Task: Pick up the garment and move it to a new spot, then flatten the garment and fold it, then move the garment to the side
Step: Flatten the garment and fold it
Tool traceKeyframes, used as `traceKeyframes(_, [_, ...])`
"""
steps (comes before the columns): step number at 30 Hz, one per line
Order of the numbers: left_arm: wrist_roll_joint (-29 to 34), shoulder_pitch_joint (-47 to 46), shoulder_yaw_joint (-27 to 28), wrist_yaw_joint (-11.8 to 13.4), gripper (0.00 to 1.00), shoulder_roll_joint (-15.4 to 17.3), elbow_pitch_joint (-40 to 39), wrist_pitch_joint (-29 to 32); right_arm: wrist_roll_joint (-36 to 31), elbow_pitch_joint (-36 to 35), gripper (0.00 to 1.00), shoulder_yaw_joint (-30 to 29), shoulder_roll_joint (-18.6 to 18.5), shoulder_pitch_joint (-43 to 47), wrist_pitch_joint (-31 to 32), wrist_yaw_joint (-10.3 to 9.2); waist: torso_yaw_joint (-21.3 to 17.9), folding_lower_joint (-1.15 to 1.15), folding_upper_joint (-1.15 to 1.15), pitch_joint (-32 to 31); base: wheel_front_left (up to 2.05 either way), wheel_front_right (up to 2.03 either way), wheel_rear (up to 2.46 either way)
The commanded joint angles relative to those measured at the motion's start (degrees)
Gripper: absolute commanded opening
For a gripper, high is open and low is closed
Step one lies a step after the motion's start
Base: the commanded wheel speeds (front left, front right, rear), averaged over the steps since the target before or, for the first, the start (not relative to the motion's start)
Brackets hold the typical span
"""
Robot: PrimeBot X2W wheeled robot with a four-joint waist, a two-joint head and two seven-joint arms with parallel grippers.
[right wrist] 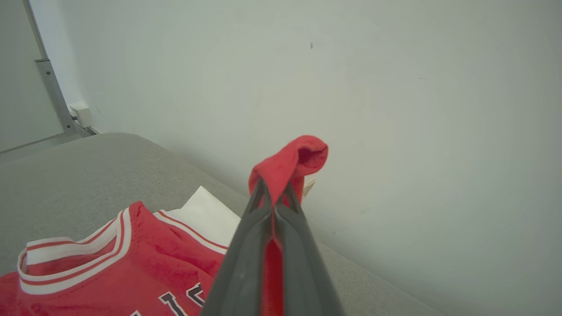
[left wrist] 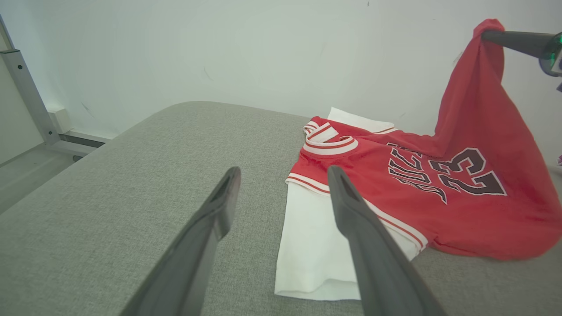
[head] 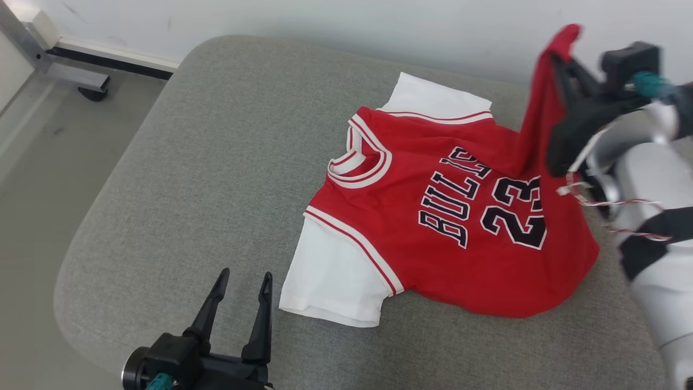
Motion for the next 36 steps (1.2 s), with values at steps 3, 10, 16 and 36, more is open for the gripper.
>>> traceKeyframes(3, [-0.2,-0.9,-0.8,0.1,1.00,-0.3,0.2,-0.2,0.5,1.6,0.00,2.2,3.2,-1.0,-0.7,-0.15,0.8,0.00,-0.01,0.3,0.00,0.00,0.00])
traceKeyframes(10, [-0.6,-1.6,-2.6,0.1,1.00,-0.6,0.5,-0.2,1.8,7.8,0.00,8.4,10.8,-1.9,-3.3,-0.16,2.5,0.00,-0.01,1.2,0.00,0.00,0.00])
traceKeyframes(16, [-0.6,-1.9,-3.1,0.1,1.00,-0.8,1.1,-0.2,3.6,13.7,1.00,12.3,12.9,-1.2,-5.9,-0.16,3.1,0.00,-0.01,1.0,0.00,0.00,0.00])
traceKeyframes(36, [1.6,4.0,1.5,0.1,1.00,1.9,-0.5,-0.2,12.2,13.2,1.00,10.2,0.5,5.8,-15.3,-0.15,-4.6,0.00,-0.01,-7.4,0.00,0.00,0.00])
